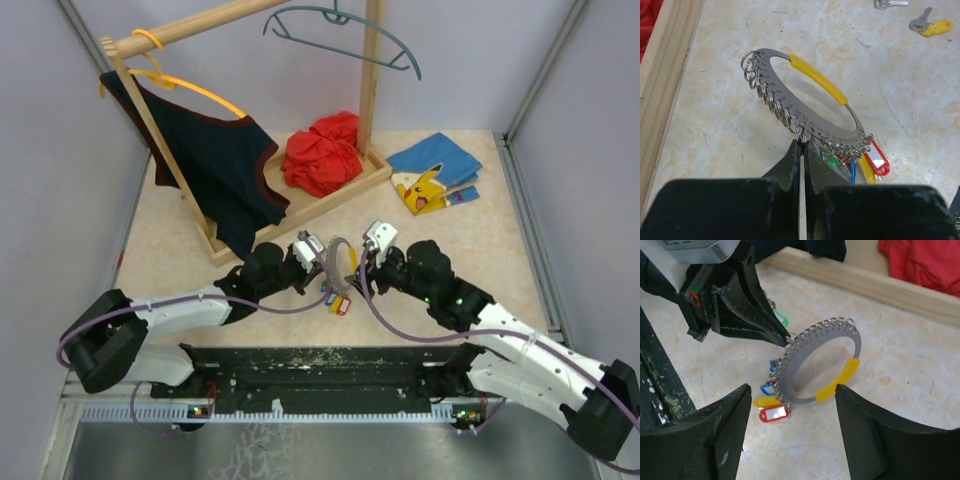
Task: Put the keys on the keyring
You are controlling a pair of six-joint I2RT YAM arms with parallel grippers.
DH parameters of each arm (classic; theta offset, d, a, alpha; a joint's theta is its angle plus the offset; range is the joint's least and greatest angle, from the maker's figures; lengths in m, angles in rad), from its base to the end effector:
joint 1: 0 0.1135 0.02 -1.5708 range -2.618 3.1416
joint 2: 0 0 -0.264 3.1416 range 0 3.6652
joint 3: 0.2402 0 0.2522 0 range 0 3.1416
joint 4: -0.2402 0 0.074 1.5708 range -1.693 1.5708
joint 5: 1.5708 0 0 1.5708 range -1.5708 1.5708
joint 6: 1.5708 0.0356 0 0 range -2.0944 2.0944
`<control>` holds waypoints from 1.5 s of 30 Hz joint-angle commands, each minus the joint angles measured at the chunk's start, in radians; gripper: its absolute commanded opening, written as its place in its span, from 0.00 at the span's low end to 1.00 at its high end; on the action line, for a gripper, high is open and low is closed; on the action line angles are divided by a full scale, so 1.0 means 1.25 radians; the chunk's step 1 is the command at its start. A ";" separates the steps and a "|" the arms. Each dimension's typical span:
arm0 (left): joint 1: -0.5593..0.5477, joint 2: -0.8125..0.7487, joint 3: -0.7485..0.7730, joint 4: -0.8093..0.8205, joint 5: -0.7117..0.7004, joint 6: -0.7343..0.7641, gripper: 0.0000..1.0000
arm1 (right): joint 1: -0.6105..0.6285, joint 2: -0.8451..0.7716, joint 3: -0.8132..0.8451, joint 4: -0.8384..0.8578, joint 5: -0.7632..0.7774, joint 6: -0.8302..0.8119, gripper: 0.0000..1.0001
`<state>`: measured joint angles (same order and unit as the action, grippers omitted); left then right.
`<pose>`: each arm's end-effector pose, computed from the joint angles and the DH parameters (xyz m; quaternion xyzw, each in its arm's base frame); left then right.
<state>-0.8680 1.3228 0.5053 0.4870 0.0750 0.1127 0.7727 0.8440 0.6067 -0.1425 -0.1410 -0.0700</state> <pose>0.1725 -0.2078 0.1962 0.4022 0.7071 -0.2425 0.5286 0.1385 0.1420 0.2710 -0.3738 0.7374 0.2473 0.5053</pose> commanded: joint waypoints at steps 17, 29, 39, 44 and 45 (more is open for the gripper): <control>0.003 -0.033 0.049 -0.102 0.061 0.158 0.00 | -0.052 0.149 -0.176 0.512 -0.286 -0.324 0.55; 0.001 -0.026 0.037 -0.093 0.095 0.189 0.00 | -0.110 0.316 -0.104 0.560 -0.454 -0.397 0.53; 0.001 -0.014 0.049 -0.106 0.125 0.197 0.00 | -0.111 0.398 -0.043 0.562 -0.522 -0.416 0.47; 0.000 -0.015 0.050 -0.106 0.125 0.199 0.00 | -0.113 0.423 -0.013 0.478 -0.540 -0.448 0.39; 0.001 -0.014 0.049 -0.105 0.124 0.199 0.00 | -0.113 0.427 -0.008 0.465 -0.540 -0.454 0.36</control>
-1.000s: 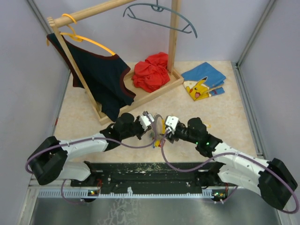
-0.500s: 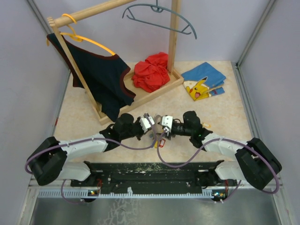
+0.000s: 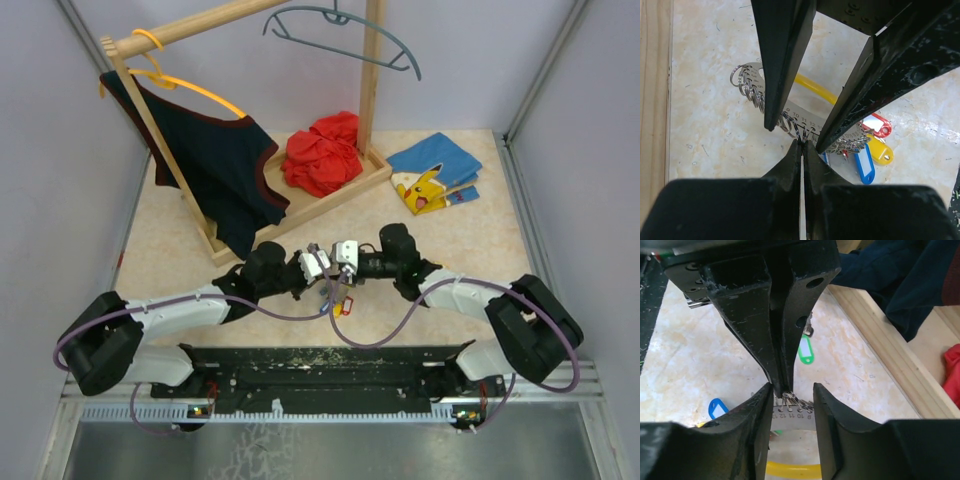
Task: Put the keys on the keyring
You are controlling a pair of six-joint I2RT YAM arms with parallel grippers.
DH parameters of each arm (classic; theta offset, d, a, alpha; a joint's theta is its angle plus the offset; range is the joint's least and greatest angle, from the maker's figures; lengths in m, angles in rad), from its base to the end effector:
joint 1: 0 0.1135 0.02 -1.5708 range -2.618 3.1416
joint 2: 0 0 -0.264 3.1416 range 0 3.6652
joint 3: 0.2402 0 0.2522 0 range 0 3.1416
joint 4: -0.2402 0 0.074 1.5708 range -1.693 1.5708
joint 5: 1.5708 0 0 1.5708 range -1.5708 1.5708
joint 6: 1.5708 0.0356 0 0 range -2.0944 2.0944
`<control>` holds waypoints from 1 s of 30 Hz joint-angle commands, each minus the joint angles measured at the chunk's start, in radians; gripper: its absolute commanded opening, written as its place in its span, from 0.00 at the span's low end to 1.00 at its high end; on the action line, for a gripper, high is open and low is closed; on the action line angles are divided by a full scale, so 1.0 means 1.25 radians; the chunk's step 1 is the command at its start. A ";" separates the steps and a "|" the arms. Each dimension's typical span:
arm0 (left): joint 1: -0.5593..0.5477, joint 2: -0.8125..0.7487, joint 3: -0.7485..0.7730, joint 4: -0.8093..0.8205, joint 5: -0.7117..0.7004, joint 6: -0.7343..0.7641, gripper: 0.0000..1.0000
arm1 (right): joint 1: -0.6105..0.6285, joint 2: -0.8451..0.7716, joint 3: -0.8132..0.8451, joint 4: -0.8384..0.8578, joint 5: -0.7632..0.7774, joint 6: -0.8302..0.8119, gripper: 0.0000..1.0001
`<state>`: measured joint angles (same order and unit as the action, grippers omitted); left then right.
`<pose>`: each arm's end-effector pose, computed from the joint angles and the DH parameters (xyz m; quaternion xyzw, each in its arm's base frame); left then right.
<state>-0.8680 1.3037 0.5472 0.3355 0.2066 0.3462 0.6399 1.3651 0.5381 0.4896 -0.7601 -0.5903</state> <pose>0.1683 -0.2100 0.1992 0.5223 0.6536 -0.2231 0.5002 0.2021 0.1811 0.1993 -0.6124 0.4949 0.3159 0.5294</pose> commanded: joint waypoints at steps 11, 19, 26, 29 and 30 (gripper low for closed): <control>0.001 -0.016 0.008 0.024 0.018 0.005 0.00 | -0.010 0.055 0.100 -0.220 -0.015 -0.106 0.29; 0.001 -0.007 0.004 0.045 0.045 -0.007 0.00 | -0.010 0.082 0.112 -0.229 -0.051 -0.101 0.25; 0.002 0.010 0.003 0.067 0.052 -0.012 0.00 | -0.010 0.104 0.117 -0.215 -0.106 -0.089 0.24; 0.003 0.011 -0.003 0.091 0.057 -0.016 0.00 | -0.010 0.115 0.119 -0.205 -0.121 -0.086 0.26; 0.002 0.012 -0.008 0.100 0.061 -0.015 0.00 | -0.010 0.119 0.120 -0.200 -0.126 -0.083 0.26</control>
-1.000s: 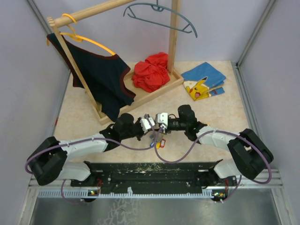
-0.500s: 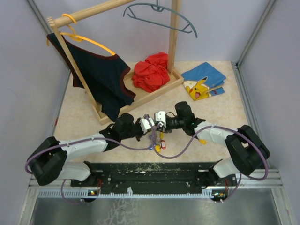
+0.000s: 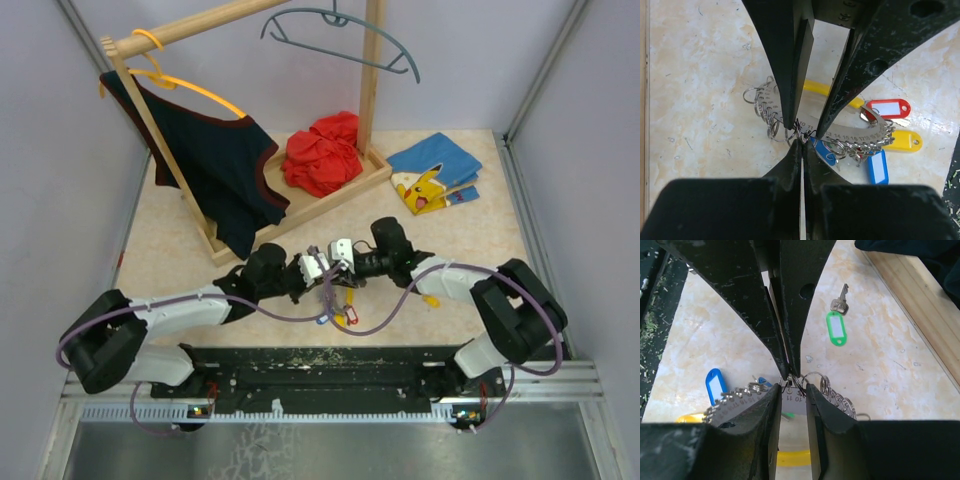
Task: Put the keys on the keyring
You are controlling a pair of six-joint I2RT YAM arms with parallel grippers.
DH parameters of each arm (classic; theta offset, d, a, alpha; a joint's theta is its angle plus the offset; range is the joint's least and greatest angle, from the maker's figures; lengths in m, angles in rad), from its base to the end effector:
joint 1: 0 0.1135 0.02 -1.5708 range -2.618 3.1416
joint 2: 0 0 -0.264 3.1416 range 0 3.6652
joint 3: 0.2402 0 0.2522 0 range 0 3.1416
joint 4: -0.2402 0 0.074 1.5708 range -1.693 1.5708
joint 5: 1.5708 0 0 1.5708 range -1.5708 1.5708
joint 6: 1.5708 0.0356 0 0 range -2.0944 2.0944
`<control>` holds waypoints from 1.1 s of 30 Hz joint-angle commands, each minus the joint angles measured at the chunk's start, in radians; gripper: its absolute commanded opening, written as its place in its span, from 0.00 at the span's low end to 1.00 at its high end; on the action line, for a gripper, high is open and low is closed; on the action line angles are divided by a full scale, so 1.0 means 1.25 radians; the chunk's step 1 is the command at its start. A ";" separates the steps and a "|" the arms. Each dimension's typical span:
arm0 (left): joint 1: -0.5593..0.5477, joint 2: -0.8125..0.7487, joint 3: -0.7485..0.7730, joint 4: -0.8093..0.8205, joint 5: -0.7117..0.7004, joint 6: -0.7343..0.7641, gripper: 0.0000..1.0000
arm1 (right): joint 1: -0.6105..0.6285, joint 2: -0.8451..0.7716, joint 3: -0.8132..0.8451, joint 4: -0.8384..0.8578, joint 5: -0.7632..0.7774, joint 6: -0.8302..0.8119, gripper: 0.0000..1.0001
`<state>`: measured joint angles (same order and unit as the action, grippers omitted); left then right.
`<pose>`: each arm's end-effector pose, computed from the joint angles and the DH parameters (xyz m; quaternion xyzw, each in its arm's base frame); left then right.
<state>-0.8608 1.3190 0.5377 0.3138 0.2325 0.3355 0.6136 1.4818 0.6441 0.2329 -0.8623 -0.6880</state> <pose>0.1681 -0.2081 0.1903 0.5266 0.6648 -0.2306 0.4771 0.2174 0.1862 0.1793 -0.6418 0.5225 0.3542 0.4354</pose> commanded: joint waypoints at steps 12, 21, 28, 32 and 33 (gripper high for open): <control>0.007 -0.034 -0.081 0.252 0.011 -0.048 0.11 | -0.003 0.012 0.028 0.013 -0.017 0.031 0.00; 0.112 -0.071 -0.236 0.524 0.137 -0.197 0.31 | -0.040 -0.052 -0.044 0.116 -0.004 0.115 0.00; 0.151 -0.013 -0.261 0.630 0.229 -0.278 0.39 | -0.044 -0.067 -0.101 0.265 0.013 0.210 0.00; 0.151 0.045 -0.253 0.680 0.242 -0.300 0.41 | -0.044 -0.070 -0.123 0.316 0.017 0.241 0.00; 0.151 0.058 -0.253 0.695 0.247 -0.309 0.41 | -0.044 -0.069 -0.128 0.329 0.019 0.249 0.00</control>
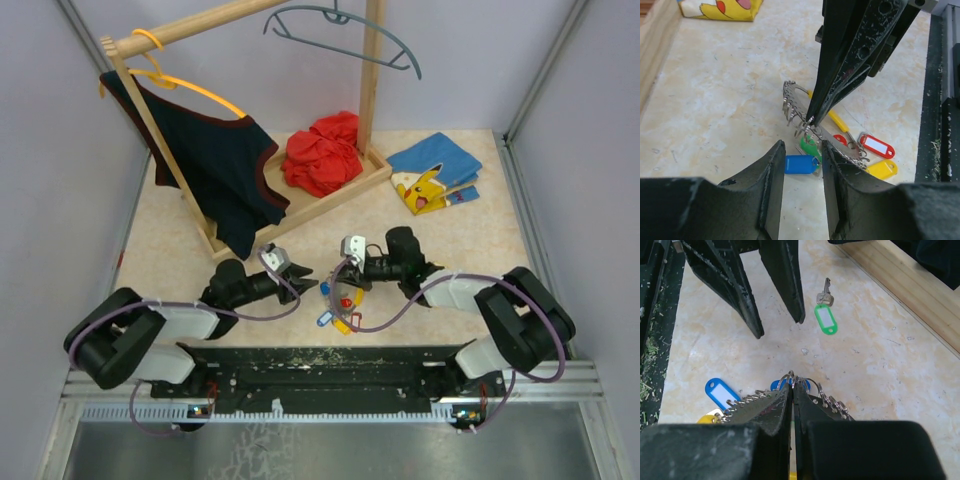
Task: Put the keys on the keyring
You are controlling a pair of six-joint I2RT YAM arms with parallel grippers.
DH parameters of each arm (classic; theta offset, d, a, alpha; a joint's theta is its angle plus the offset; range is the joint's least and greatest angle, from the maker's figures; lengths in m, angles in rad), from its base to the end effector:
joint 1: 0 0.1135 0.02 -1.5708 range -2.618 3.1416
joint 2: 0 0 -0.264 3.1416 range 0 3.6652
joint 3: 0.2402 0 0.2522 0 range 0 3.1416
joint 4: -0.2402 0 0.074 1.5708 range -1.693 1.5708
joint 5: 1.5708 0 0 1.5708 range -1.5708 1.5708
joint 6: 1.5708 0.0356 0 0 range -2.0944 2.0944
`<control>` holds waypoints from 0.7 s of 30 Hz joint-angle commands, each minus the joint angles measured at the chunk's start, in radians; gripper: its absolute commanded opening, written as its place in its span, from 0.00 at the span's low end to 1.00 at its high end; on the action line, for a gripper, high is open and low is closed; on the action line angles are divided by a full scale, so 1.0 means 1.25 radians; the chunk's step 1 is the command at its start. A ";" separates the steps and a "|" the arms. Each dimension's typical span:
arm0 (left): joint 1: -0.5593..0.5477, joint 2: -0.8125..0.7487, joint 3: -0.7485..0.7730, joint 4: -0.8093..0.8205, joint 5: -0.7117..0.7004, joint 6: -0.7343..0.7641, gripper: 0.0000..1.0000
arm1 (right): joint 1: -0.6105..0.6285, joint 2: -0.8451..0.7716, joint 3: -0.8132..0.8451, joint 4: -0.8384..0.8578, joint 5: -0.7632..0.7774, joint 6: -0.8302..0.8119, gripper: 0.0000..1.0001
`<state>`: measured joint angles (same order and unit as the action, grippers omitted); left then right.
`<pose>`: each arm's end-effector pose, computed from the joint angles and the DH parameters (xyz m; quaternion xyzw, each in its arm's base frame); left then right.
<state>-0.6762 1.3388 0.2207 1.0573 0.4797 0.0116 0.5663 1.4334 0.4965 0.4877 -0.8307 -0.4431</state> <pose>0.1658 -0.1541 0.1700 0.3918 0.6111 -0.3807 0.5728 0.2100 0.1647 0.1706 -0.5625 0.5745 0.3710 0.4647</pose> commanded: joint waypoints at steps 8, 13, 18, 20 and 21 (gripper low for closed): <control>0.003 0.149 0.032 0.149 0.095 -0.098 0.41 | -0.006 -0.018 -0.028 0.205 -0.010 0.093 0.00; 0.003 0.185 0.055 0.140 0.088 -0.109 0.41 | -0.006 -0.018 -0.029 0.212 -0.015 0.097 0.00; 0.003 0.208 0.076 0.140 0.074 -0.131 0.41 | -0.006 -0.018 -0.030 0.211 -0.018 0.098 0.00; 0.003 0.217 0.087 0.130 0.066 -0.132 0.41 | -0.006 -0.018 -0.030 0.212 -0.022 0.098 0.00; 0.003 0.220 0.092 0.122 0.063 -0.132 0.41 | -0.006 -0.018 -0.028 0.212 -0.023 0.099 0.00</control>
<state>-0.6762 1.5917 0.3000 1.1900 0.5671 -0.1326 0.5663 1.4330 0.4561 0.6731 -0.8249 -0.3351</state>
